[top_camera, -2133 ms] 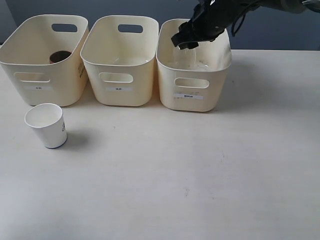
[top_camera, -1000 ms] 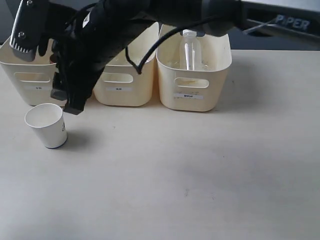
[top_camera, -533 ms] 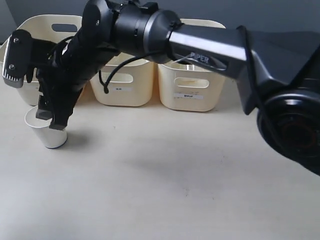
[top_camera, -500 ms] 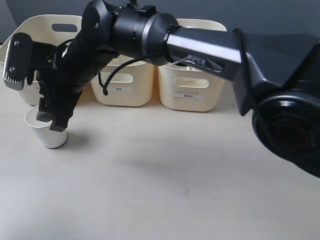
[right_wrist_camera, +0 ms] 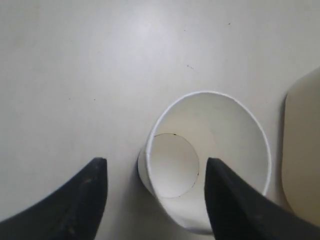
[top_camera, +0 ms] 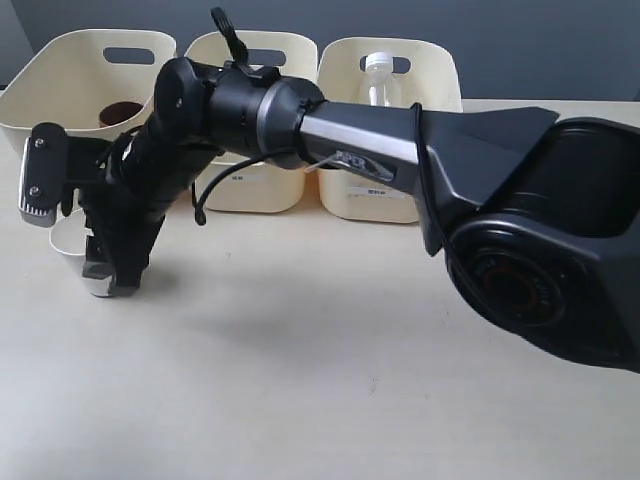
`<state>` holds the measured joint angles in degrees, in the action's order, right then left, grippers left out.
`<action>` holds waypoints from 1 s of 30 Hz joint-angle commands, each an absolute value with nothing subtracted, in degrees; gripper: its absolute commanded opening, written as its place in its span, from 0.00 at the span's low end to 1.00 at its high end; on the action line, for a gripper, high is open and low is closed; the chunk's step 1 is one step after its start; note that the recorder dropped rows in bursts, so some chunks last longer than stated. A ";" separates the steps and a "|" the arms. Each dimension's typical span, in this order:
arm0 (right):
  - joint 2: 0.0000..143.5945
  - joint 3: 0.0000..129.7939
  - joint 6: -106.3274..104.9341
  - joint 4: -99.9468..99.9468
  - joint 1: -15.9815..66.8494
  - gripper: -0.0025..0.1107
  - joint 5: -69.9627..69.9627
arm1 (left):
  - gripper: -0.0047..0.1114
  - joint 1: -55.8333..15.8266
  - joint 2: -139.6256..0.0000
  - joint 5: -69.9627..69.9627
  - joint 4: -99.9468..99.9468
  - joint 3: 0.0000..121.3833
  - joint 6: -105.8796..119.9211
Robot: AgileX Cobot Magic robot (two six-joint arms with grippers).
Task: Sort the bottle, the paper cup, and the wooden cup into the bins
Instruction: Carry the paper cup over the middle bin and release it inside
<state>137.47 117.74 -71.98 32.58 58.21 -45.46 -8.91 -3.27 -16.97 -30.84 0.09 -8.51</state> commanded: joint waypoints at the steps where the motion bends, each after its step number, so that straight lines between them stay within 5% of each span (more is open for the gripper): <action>1: 138.58 118.13 -72.33 31.89 58.26 0.50 -44.48 | 0.04 -9.22 -3.08 -16.45 -30.77 0.00 -8.61; 5: 138.84 118.13 -70.19 29.25 58.26 0.31 -44.77 | 0.04 -9.22 -3.08 -16.45 -30.77 0.00 -8.61; 8: 137.66 118.13 -69.35 28.27 58.26 0.03 -47.15 | 0.04 -9.22 -3.08 -16.45 -30.77 0.00 -8.61; 20: 123.50 118.13 -60.08 18.17 57.86 0.02 -50.50 | 0.04 -9.22 -3.08 -16.45 -30.77 0.00 -8.61; 30: 120.56 118.13 -51.63 20.11 45.89 0.02 -40.87 | 0.04 -9.22 -3.08 -16.45 -30.77 0.00 -8.61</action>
